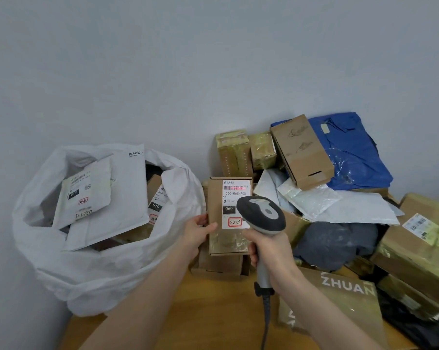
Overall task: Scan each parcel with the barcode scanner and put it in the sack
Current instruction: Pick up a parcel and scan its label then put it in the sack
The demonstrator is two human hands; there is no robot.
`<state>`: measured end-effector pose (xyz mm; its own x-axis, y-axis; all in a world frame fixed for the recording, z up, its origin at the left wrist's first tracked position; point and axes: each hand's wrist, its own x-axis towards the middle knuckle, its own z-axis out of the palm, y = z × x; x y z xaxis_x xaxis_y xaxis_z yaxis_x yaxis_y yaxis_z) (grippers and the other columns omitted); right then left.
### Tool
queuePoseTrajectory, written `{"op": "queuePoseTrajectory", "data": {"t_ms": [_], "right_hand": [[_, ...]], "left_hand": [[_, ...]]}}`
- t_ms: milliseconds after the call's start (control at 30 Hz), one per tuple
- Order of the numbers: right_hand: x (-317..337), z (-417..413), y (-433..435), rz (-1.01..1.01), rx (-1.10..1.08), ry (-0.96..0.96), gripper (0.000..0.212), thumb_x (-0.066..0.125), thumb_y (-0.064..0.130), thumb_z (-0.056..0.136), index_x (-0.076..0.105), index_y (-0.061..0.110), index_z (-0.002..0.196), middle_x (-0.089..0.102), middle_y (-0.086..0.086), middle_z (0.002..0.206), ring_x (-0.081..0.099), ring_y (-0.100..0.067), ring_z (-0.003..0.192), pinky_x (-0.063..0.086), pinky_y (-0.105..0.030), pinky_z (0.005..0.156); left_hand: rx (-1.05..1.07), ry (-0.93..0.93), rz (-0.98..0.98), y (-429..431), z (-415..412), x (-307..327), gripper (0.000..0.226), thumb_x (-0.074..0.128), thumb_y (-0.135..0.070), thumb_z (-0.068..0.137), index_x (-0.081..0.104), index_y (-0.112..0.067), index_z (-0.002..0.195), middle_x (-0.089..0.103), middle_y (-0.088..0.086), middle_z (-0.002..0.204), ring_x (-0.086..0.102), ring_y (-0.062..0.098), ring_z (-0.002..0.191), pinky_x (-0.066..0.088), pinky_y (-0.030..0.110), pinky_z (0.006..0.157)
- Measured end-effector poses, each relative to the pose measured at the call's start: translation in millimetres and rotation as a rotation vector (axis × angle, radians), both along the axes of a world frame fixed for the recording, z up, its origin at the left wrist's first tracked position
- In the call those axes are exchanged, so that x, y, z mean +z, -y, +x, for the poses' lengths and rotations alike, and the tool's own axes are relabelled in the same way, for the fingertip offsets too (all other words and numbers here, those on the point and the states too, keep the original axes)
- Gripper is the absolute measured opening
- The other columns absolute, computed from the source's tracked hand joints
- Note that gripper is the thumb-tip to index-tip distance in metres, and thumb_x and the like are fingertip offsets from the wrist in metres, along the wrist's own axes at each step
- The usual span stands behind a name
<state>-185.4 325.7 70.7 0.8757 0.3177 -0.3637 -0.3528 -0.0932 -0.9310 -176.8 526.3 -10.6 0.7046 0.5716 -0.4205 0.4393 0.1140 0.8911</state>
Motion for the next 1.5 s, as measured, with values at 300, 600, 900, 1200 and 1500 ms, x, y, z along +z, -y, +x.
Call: {"op": "queuePoseTrajectory", "data": {"t_ms": [300,600,900,1200,1500], "right_hand": [[2.3,1.7,13.3,-0.029,0.017,0.011,0.027,0.067,0.013,0.084,0.057,0.005,0.06,0.053,-0.002,0.044,0.047,-0.014,0.037,0.042,-0.027,0.048],[9.3,4.0,26.6,0.098,-0.021,0.006,0.014,0.071,0.02,0.086,0.066,0.011,0.095,0.067,-0.008,0.058,0.053,-0.013,0.043,0.046,-0.027,0.048],[6.0,5.2,31.4,0.023,-0.008,0.014,0.015,0.071,0.021,0.086,0.067,0.008,0.081,0.062,-0.004,0.051,0.054,-0.012,0.043,0.047,-0.024,0.047],[4.2,6.8,29.0,0.002,-0.014,0.008,0.019,0.07,0.018,0.086,0.063,0.005,0.073,0.058,-0.002,0.048,0.052,-0.01,0.04,0.046,-0.023,0.045],[2.9,3.9,22.6,0.011,0.011,0.017,0.019,0.069,0.017,0.086,0.064,0.004,0.074,0.056,-0.002,0.048,0.051,-0.012,0.04,0.046,-0.024,0.046]], "left_hand": [[-0.013,-0.007,0.037,16.0,-2.2,4.8,0.057,0.068,-0.01,0.088,0.045,-0.008,0.141,0.058,0.009,0.132,0.054,0.029,0.122,0.044,0.048,0.105],[-0.025,0.024,0.009,29.4,0.4,11.5,0.059,0.068,-0.006,0.088,0.044,-0.006,0.141,0.058,0.012,0.132,0.054,0.03,0.122,0.043,0.05,0.105],[-0.043,0.033,0.03,35.5,3.1,13.0,0.057,0.065,-0.008,0.09,0.043,-0.005,0.142,0.056,0.012,0.136,0.053,0.029,0.124,0.044,0.049,0.105],[-0.024,0.026,0.018,32.6,2.8,9.8,0.057,0.065,-0.006,0.089,0.043,-0.005,0.142,0.058,0.012,0.134,0.055,0.029,0.123,0.045,0.049,0.104],[-0.029,0.013,0.042,30.1,2.5,11.4,0.055,0.066,-0.011,0.09,0.045,-0.009,0.14,0.058,0.008,0.134,0.055,0.026,0.121,0.047,0.044,0.103]]}}
